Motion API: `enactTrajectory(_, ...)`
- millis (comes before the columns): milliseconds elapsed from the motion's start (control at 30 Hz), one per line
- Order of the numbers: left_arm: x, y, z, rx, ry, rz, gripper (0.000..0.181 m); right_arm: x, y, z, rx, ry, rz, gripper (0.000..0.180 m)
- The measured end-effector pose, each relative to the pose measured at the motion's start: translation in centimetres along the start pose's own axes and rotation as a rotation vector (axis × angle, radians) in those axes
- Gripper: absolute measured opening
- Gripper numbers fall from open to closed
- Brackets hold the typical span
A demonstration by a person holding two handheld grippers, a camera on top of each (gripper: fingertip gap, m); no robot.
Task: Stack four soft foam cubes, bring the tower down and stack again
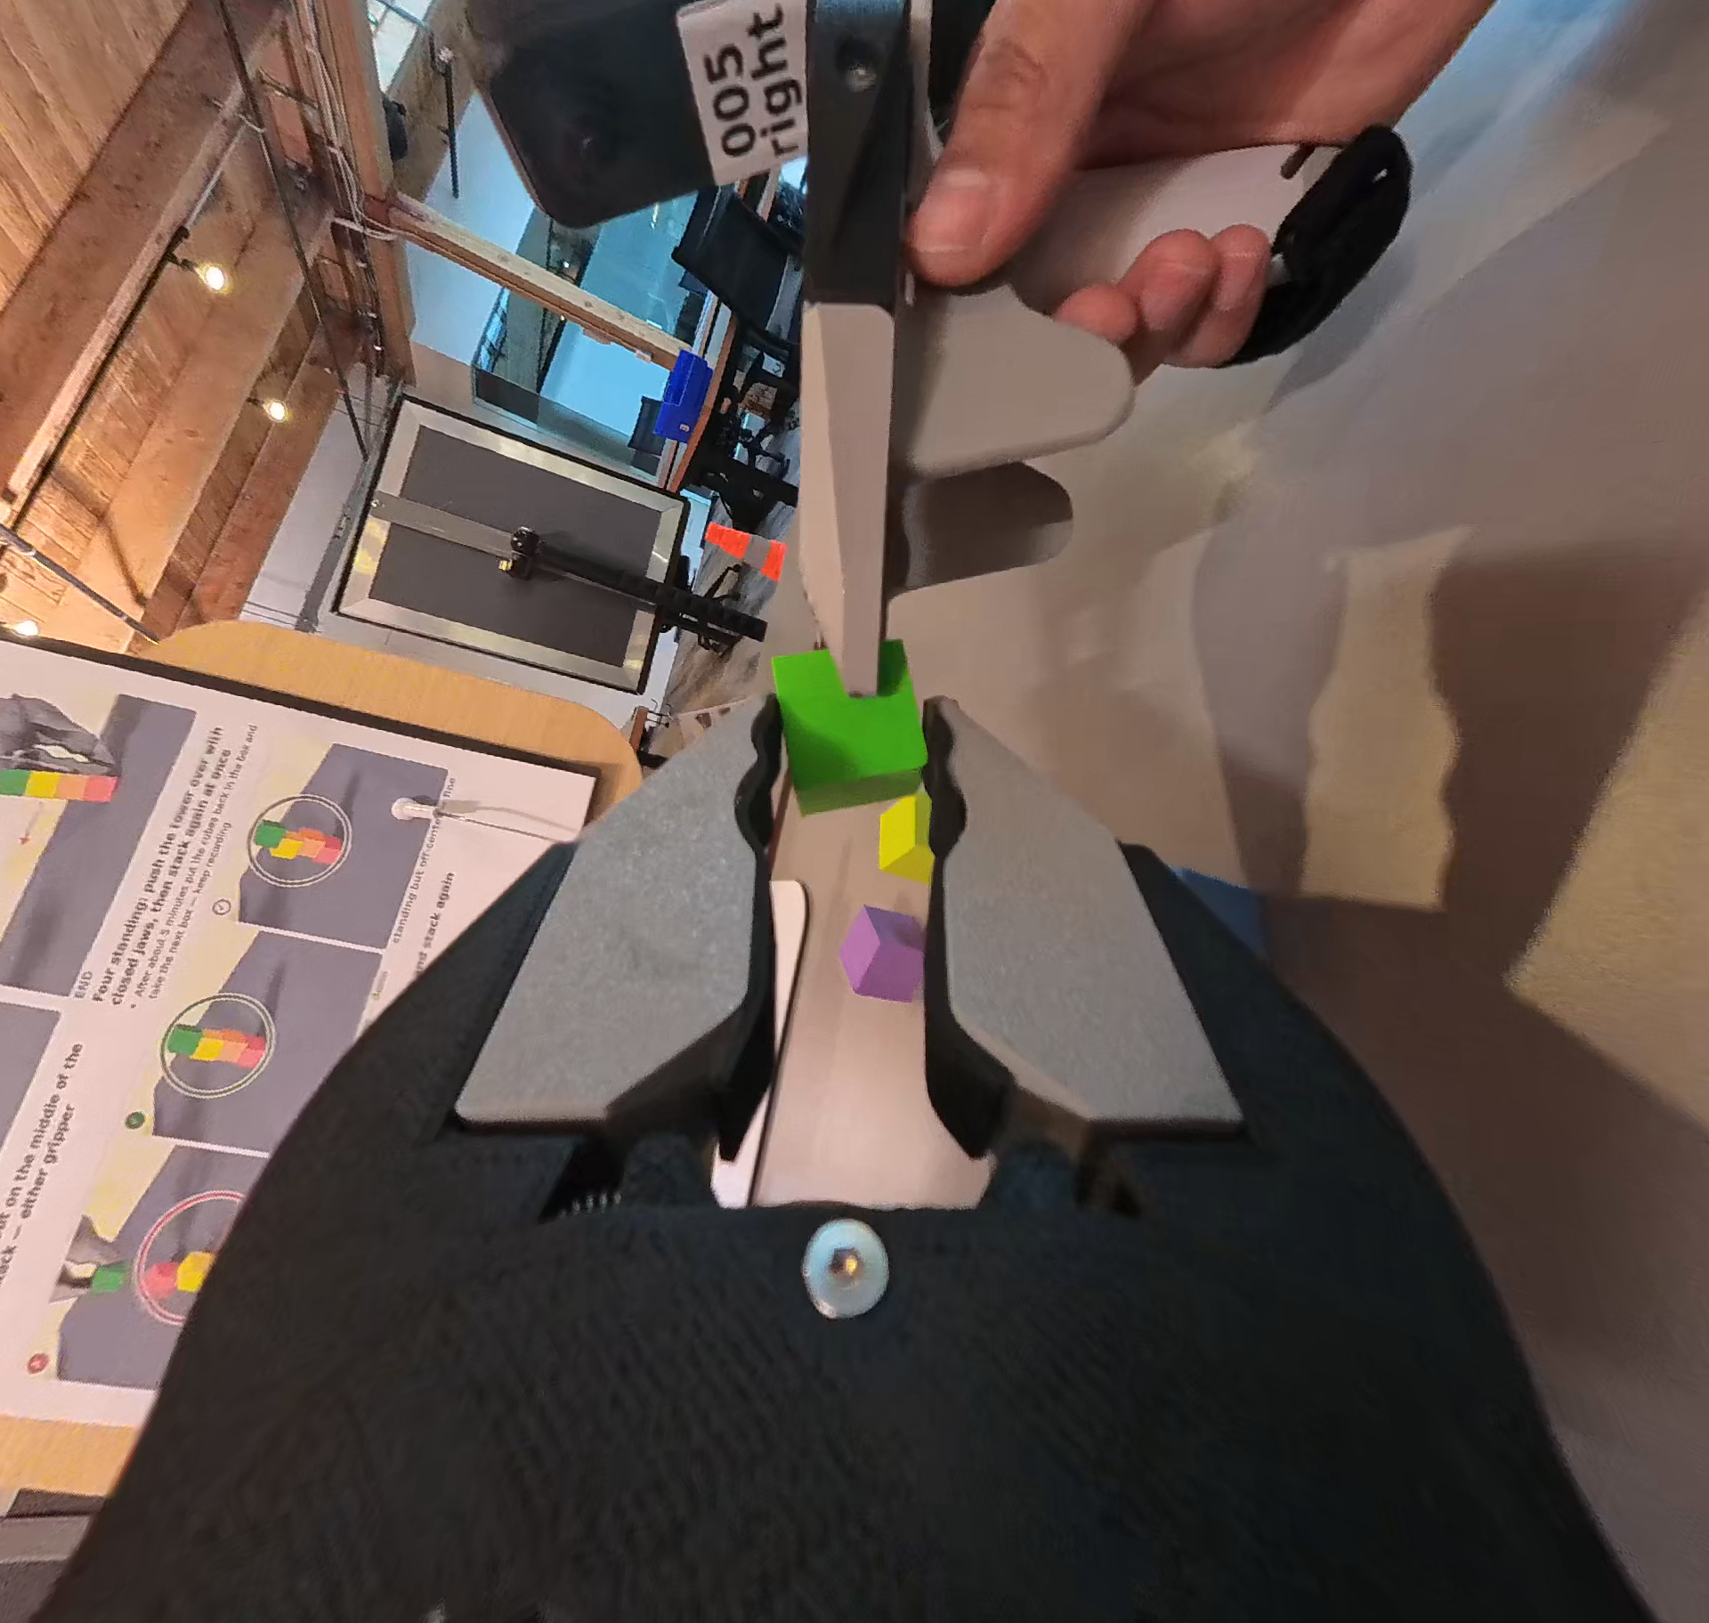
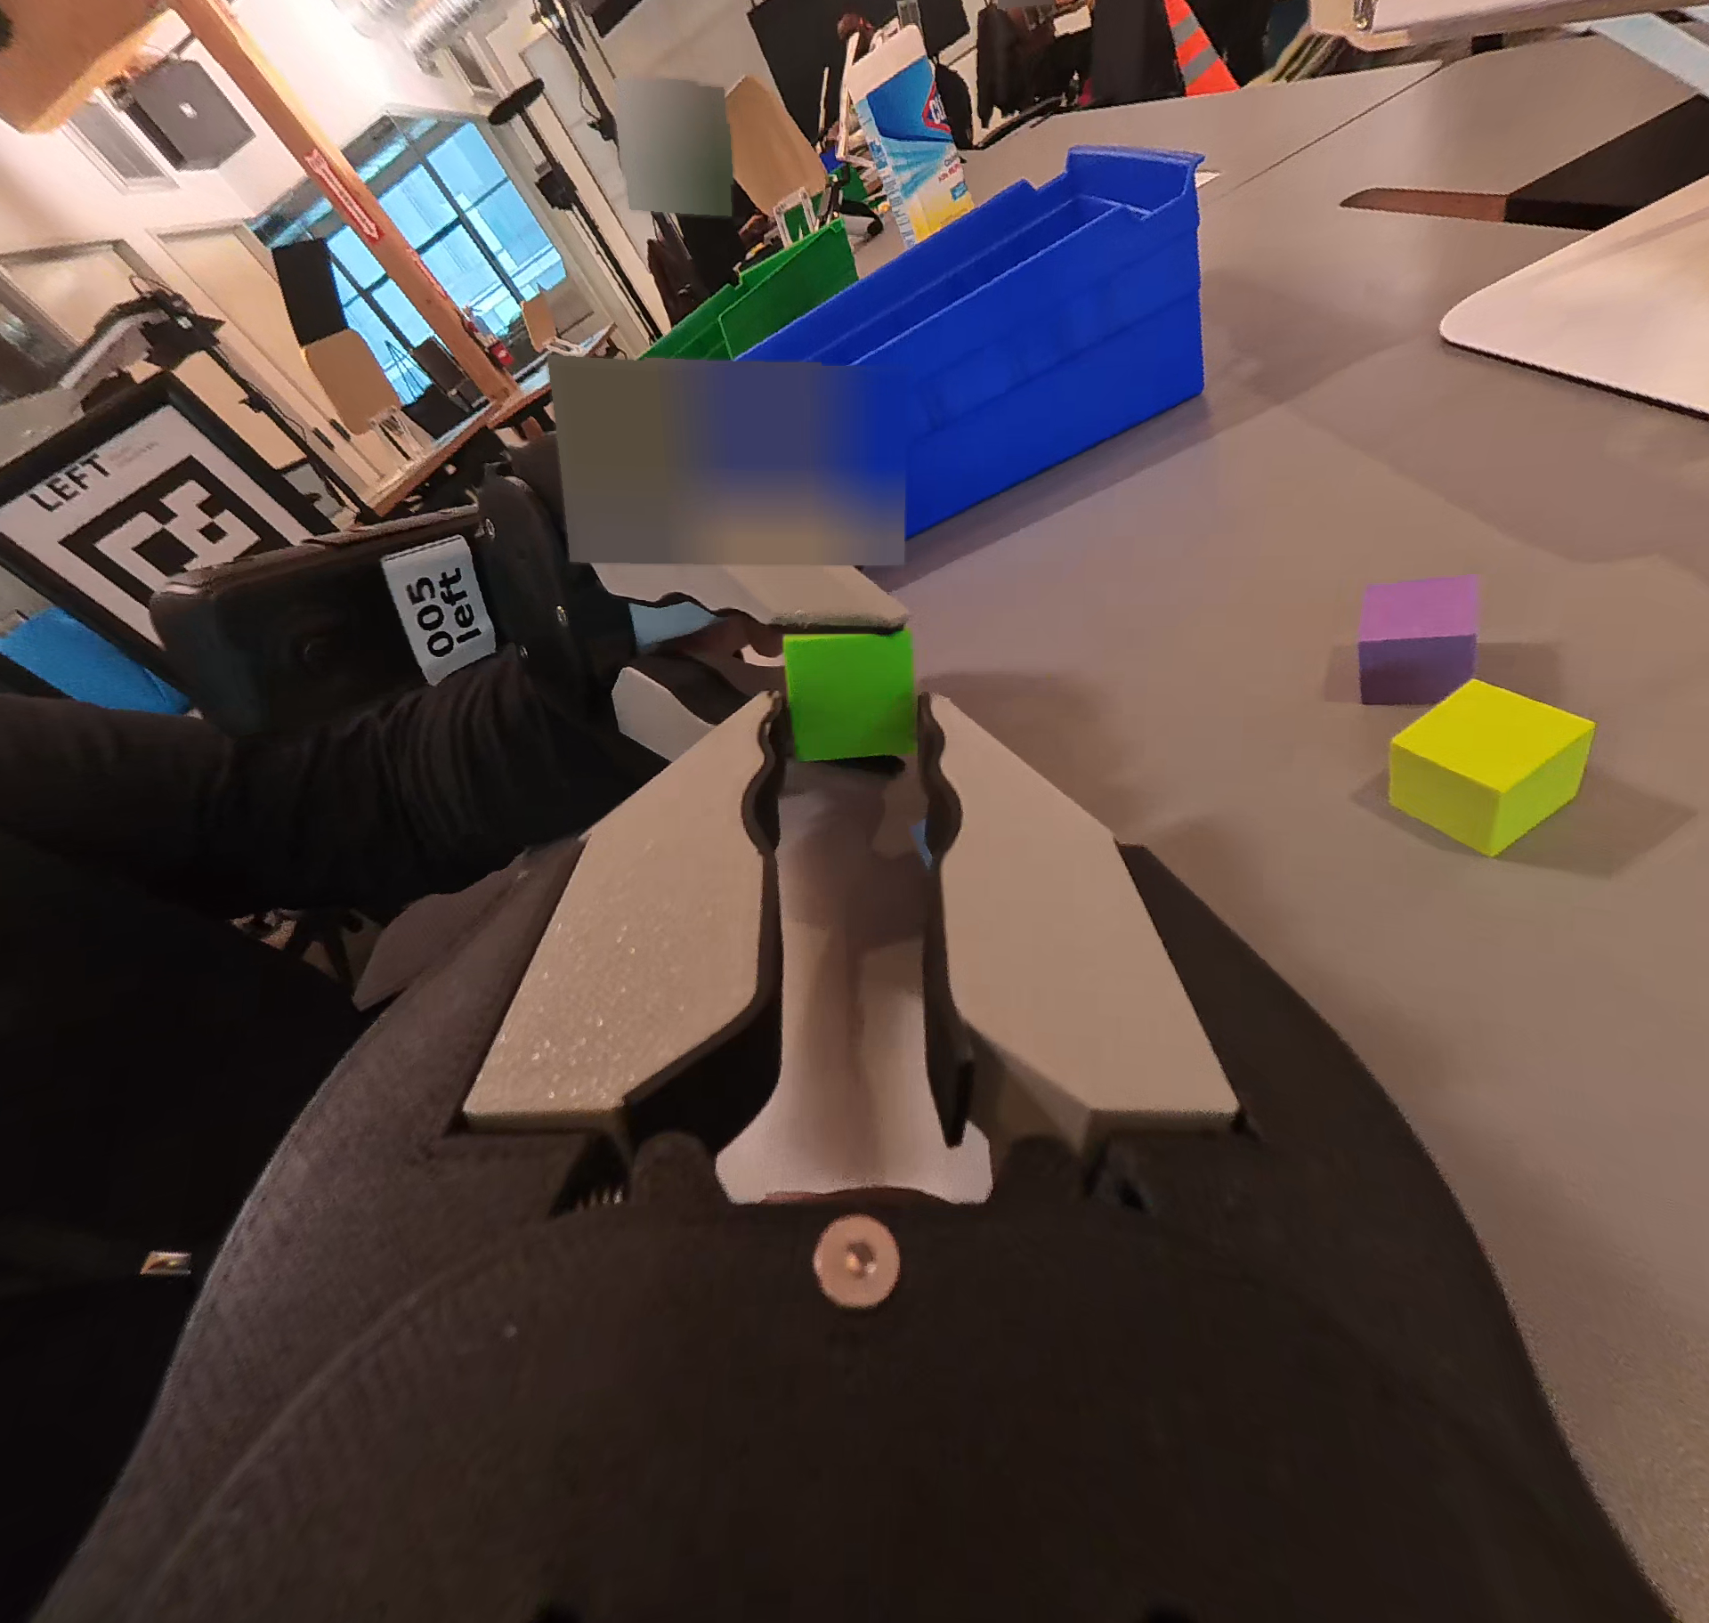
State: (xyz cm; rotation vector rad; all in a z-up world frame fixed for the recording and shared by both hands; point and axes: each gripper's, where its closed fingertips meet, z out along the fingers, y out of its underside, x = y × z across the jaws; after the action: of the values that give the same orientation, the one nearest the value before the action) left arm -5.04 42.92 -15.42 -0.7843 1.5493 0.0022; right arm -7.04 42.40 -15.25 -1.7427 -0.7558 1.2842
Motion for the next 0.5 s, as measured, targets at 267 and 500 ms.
enactTrajectory(267, 0.39, 0.14, 0.1, -0.008, 0.02, -0.018, 0.029, 0.08, 0.28, 0.26, -0.002, -0.006, 0.009, 0.024)
enactTrajectory(500, 0.55, 0.44, 0.15, -0.022, 0.028, -0.05, 0.029, 0.38, 0.45, 0.4, -0.009, 0.018, 0.009, 0.024)
